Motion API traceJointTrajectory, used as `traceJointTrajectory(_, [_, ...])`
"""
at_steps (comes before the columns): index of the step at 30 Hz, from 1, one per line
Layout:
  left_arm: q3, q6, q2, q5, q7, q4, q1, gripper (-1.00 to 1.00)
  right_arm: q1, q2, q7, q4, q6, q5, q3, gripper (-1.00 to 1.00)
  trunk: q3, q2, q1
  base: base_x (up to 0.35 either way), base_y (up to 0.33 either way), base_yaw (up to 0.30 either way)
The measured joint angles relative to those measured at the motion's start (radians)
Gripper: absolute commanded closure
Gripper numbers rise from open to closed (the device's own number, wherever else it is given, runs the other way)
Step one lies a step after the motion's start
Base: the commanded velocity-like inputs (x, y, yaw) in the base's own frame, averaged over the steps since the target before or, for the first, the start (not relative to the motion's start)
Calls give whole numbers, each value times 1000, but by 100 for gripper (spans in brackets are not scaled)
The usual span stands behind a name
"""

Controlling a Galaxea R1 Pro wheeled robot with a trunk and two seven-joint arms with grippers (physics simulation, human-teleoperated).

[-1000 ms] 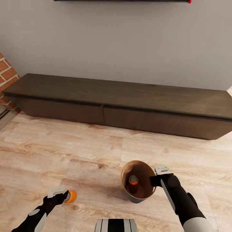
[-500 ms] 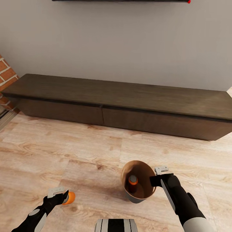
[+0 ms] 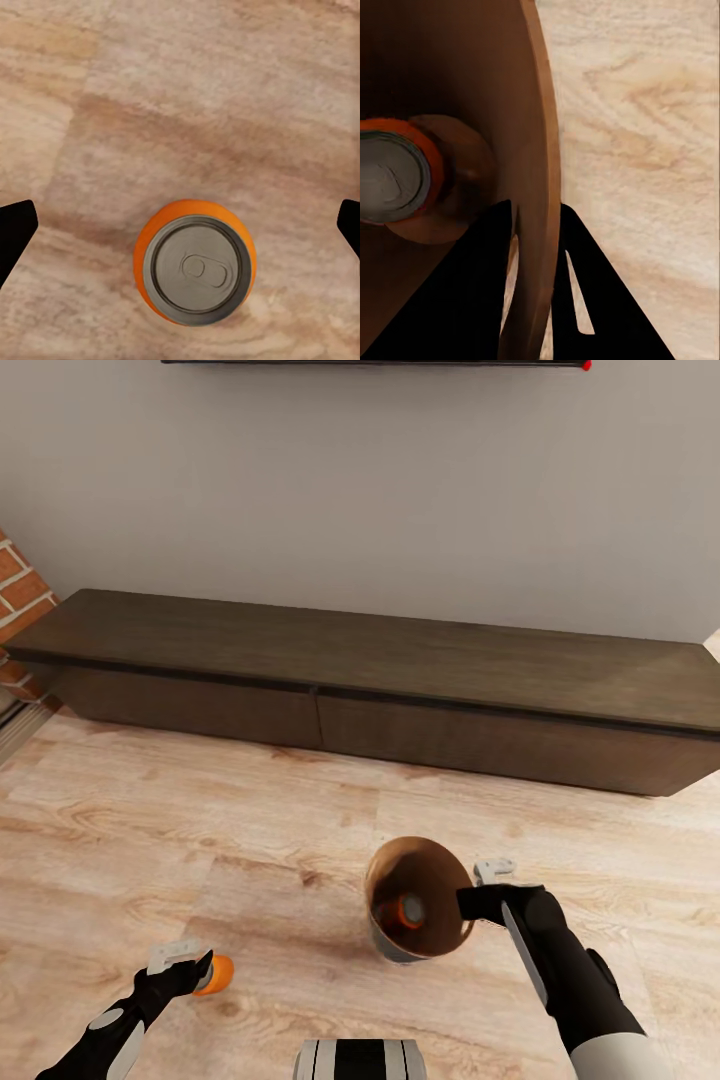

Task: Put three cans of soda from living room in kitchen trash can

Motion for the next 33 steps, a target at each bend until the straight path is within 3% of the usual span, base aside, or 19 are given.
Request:
traceJointTrajectory(3, [0,0,0,0,0,0,0,-100,1,-1,15,-94,11,34,-2,100,0,0,0,0,0,0])
traceJointTrajectory(6, [0,0,0,0,0,0,0,-100,2,-2,19,-151,64,16,0,100,0,0,0,0,0,0])
traceJointTrajectory(12, [-1,0,-1,1,0,0,0,-100,2,-7,19,-217,83,30,-1,100,0,0,0,0,0,0])
traceJointTrajectory(25, [-1,0,-1,0,1,0,0,-100,2,-10,20,-236,100,30,-3,100,0,0,0,0,0,0])
traceJointTrajectory(33, [-2,0,-2,0,0,0,0,-100,2,-10,20,-236,108,31,-3,100,-25,-56,31,0,0,0])
